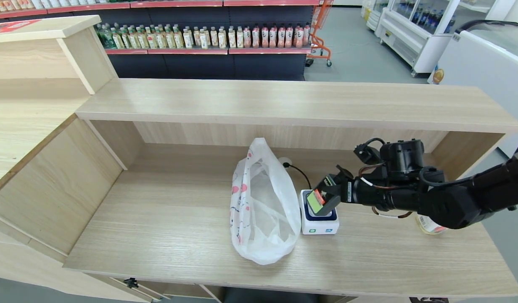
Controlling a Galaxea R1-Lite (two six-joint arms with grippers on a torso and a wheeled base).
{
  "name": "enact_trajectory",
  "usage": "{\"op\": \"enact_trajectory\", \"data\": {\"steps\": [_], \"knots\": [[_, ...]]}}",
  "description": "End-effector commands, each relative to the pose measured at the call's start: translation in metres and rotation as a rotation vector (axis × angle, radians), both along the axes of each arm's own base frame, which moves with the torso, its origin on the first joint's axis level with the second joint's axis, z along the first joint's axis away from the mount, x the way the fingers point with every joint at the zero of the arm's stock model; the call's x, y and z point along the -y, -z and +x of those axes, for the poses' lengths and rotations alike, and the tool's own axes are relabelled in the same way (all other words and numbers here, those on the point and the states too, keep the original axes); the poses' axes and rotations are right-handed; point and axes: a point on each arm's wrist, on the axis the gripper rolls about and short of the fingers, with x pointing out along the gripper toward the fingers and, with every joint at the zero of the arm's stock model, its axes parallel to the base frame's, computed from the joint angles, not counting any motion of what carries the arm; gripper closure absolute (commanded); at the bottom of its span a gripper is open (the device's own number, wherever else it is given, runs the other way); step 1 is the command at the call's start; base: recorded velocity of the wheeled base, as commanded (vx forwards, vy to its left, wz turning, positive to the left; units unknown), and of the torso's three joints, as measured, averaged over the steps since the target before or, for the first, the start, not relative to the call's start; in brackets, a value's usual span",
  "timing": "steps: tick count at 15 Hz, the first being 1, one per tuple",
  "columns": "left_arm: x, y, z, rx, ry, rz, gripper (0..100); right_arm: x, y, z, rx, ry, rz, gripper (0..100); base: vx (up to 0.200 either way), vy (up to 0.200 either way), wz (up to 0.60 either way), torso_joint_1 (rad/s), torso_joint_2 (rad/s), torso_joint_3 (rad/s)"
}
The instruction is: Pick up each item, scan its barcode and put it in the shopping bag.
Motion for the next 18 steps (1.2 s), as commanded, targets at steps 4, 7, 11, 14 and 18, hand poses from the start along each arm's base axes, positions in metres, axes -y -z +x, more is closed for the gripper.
{"op": "enact_trajectory", "data": {"steps": [4,7,11,14,18], "knots": [[0.000,0.000,0.000,0.001,-0.002,-0.002,0,-0.011,0.014,0.004,-0.011,-0.024,-0.004,100,0.000,0.000,0.00,0.000,0.00,0.000],[0.000,0.000,0.000,0.001,0.000,-0.002,0,-0.013,0.018,0.007,0.001,-0.017,-0.008,100,0.000,0.000,0.00,0.000,0.00,0.000],[0.000,0.000,0.000,0.001,0.000,-0.002,0,-0.013,0.021,0.008,-0.001,-0.022,-0.018,100,0.000,0.000,0.00,0.000,0.00,0.000],[0.000,0.000,0.000,0.001,0.000,-0.002,0,-0.013,0.020,0.008,0.008,-0.025,-0.022,100,0.000,0.000,0.00,0.000,0.00,0.000],[0.000,0.000,0.000,0.001,0.000,0.000,0,-0.012,0.018,0.008,0.019,-0.026,-0.029,100,0.000,0.000,0.00,0.000,0.00,0.000]]}}
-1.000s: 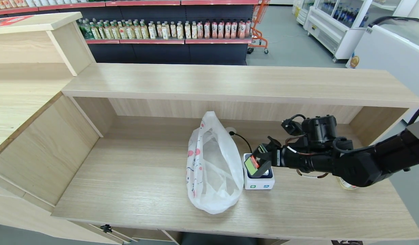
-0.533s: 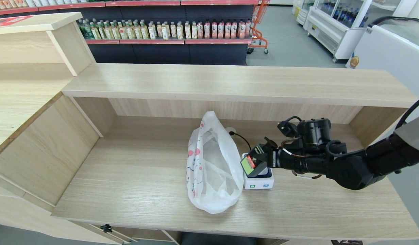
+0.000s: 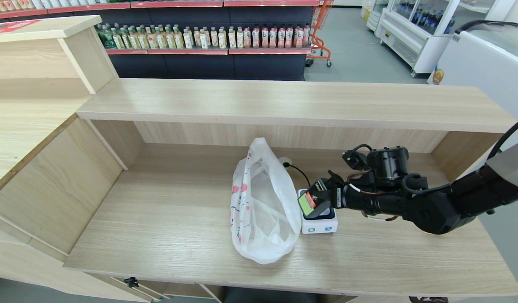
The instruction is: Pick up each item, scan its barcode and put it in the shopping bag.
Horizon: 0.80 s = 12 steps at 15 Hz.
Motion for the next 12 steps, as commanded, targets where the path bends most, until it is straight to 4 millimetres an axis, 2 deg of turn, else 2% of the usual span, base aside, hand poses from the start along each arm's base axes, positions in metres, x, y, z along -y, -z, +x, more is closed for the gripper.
{"op": "enact_trajectory", "data": {"steps": [1,3,5,6,7,8,9,12], "knots": [[0.000,0.000,0.000,0.001,-0.001,0.000,0,0.000,-0.001,0.000,0.005,0.000,0.002,100,0.000,0.000,0.00,0.000,0.00,0.000],[0.000,0.000,0.000,0.001,-0.001,0.000,0,0.001,-0.013,-0.003,0.035,-0.003,0.013,100,0.000,0.000,0.00,0.000,0.00,0.000],[0.000,0.000,0.000,0.001,-0.001,0.002,0,0.003,-0.032,-0.010,0.088,-0.006,0.028,100,0.000,0.000,0.00,0.000,0.00,0.000],[0.000,0.000,0.000,0.001,-0.001,0.002,0,0.006,-0.053,-0.022,0.144,-0.016,0.040,100,0.000,0.000,0.00,0.000,0.00,0.000],[0.000,0.000,0.000,0.001,-0.001,0.003,0,0.009,-0.064,-0.034,0.171,-0.029,0.045,100,0.000,0.000,0.00,0.000,0.00,0.000],[0.000,0.000,0.000,0.001,-0.001,0.002,0,0.008,-0.067,-0.042,0.181,-0.041,0.042,100,0.000,0.000,0.00,0.000,0.00,0.000],[0.000,0.000,0.000,0.001,0.001,0.003,0,0.008,-0.069,-0.059,0.192,-0.072,0.023,100,0.000,0.000,0.00,0.000,0.00,0.000],[0.000,0.000,0.000,0.001,-0.001,0.002,0,0.002,-0.069,-0.062,0.217,-0.131,0.004,100,0.000,0.200,0.00,-0.006,0.00,0.004]]}}
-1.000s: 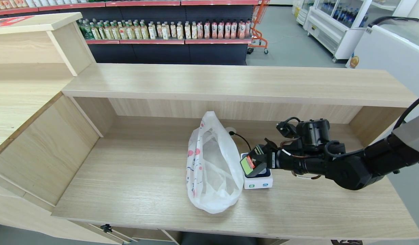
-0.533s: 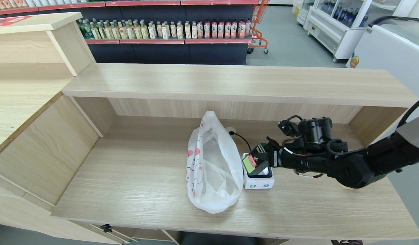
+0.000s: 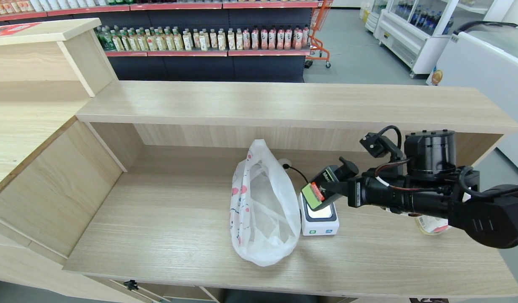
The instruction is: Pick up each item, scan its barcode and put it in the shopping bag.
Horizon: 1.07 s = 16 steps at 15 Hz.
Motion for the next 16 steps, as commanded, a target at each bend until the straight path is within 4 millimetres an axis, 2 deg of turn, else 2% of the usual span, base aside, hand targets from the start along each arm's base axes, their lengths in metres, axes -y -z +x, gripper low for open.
{"op": "enact_trajectory", "data": {"steps": [1,3,7,9,16], "knots": [[0.000,0.000,0.000,0.001,0.000,0.000,0,-0.005,-0.008,-0.006,0.026,-0.032,0.008,100,0.000,0.200,0.00,-0.002,0.00,0.012],[0.000,0.000,0.000,0.001,0.000,0.000,0,-0.013,0.003,-0.001,0.006,-0.054,-0.015,100,0.000,0.200,0.00,0.015,0.02,0.000],[0.000,0.000,0.000,0.001,0.000,-0.002,0,-0.030,0.030,0.026,-0.010,-0.079,-0.065,100,0.000,0.000,0.00,0.000,0.00,0.000],[0.000,0.000,0.000,0.001,0.000,-0.002,0,-0.036,0.040,0.033,-0.023,-0.085,-0.073,100,0.000,0.000,0.00,0.000,0.00,0.000],[0.000,0.000,0.000,0.001,0.000,-0.002,0,-0.055,0.073,0.032,0.024,-0.143,-0.084,100,0.000,0.000,0.00,0.000,0.00,0.000]]}}
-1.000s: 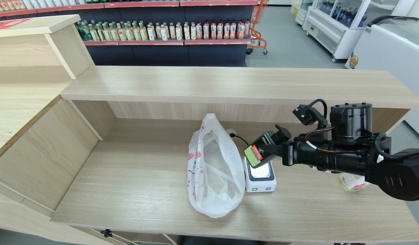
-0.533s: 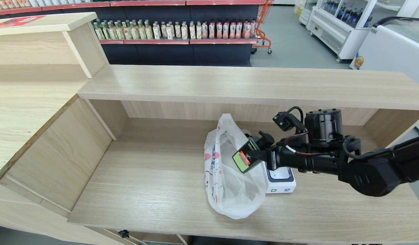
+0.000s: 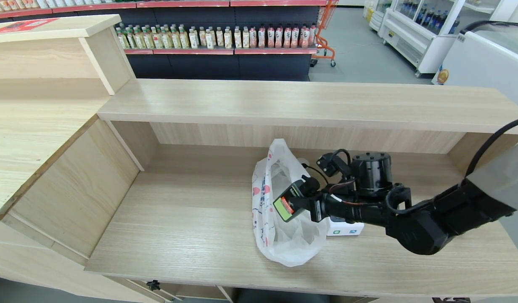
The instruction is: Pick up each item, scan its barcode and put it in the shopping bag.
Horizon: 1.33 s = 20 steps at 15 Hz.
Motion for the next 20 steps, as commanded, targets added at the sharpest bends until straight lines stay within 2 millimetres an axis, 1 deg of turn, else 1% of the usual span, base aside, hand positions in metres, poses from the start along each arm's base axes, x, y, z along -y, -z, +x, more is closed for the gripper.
{"op": "enact_trajectory", "data": {"steps": [1,3,6,9,13,14,15,17,19,20], "knots": [[0.000,0.000,0.000,0.001,-0.001,0.000,0,-0.005,0.020,-0.001,-0.005,-0.026,-0.023,100,0.000,0.000,0.00,0.000,0.00,0.000],[0.000,0.000,0.000,0.001,-0.001,0.000,0,-0.005,0.032,-0.001,0.034,-0.034,-0.035,100,0.000,0.000,0.00,0.000,0.00,0.000],[0.000,0.000,0.000,0.001,-0.001,0.000,0,0.004,0.054,-0.004,0.098,-0.053,-0.102,100,0.000,0.000,0.00,0.000,0.00,0.000],[0.000,0.000,0.000,0.001,-0.001,0.000,0,0.010,0.062,-0.003,0.123,-0.054,-0.131,100,0.000,0.000,0.00,0.000,0.00,0.000],[0.000,0.000,0.000,0.001,-0.001,0.000,0,0.012,0.068,-0.004,0.130,-0.058,-0.150,100,0.000,0.000,0.00,0.000,0.00,0.000],[0.000,0.000,0.000,0.001,-0.001,0.000,0,0.013,0.069,-0.004,0.129,-0.058,-0.153,0,0.000,0.000,0.00,0.000,0.00,0.000],[0.000,0.000,0.000,0.001,0.001,0.000,0,0.013,0.068,-0.004,0.136,-0.056,-0.150,0,0.000,0.000,0.00,0.000,0.00,0.000],[0.000,0.000,0.000,0.001,-0.001,0.000,0,0.014,0.060,-0.003,0.163,-0.048,-0.131,0,0.000,0.000,0.00,0.000,0.00,0.000],[0.000,0.000,0.000,0.001,-0.001,0.000,0,0.016,0.032,-0.008,0.229,-0.043,-0.097,0,0.000,0.000,0.00,0.000,0.00,0.000],[0.000,0.000,0.000,0.001,-0.001,0.000,0,0.023,0.013,-0.015,0.268,-0.052,-0.072,0,0.000,0.000,0.00,0.000,0.00,0.000]]}}
